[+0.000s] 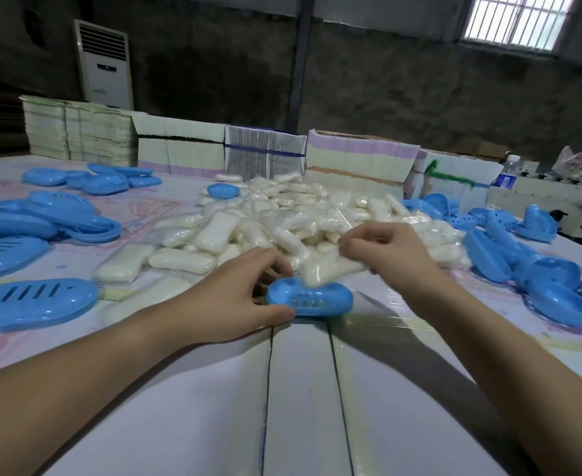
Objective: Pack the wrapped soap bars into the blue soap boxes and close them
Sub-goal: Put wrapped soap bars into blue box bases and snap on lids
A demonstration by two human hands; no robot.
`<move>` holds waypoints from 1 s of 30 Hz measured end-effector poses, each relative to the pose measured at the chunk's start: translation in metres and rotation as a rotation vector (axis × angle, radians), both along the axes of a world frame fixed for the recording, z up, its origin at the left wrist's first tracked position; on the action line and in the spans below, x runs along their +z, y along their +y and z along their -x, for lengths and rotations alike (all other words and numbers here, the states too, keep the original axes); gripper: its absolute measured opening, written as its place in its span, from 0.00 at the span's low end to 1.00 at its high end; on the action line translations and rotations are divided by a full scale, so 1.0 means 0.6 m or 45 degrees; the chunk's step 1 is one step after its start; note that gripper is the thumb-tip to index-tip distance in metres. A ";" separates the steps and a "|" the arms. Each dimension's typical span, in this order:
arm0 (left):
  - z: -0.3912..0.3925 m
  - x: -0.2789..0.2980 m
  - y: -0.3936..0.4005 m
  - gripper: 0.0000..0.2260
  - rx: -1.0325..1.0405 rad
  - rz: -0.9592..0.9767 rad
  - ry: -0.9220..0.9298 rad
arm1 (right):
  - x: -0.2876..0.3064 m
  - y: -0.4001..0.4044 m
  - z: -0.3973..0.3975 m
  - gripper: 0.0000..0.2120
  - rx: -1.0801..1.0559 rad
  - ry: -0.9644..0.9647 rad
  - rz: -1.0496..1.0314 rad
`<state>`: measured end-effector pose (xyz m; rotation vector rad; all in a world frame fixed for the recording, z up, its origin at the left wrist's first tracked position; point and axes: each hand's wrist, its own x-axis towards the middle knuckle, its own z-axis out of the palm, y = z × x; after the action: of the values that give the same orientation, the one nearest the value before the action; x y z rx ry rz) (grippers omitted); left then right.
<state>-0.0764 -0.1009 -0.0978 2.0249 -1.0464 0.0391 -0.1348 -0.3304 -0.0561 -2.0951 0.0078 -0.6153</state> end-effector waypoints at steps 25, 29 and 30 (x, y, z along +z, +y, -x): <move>-0.008 -0.013 -0.003 0.19 0.043 -0.008 0.022 | -0.010 -0.019 0.004 0.06 0.282 0.306 0.426; -0.011 -0.014 -0.004 0.20 0.072 -0.040 0.020 | -0.012 -0.020 0.005 0.07 0.287 0.295 0.393; -0.011 -0.015 -0.004 0.20 0.075 -0.051 0.012 | -0.012 -0.020 0.005 0.07 0.286 0.294 0.397</move>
<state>-0.0697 -0.1032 -0.1066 2.0900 -0.9891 0.0395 -0.1380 -0.3423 -0.0634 -2.4156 -0.2017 -0.2483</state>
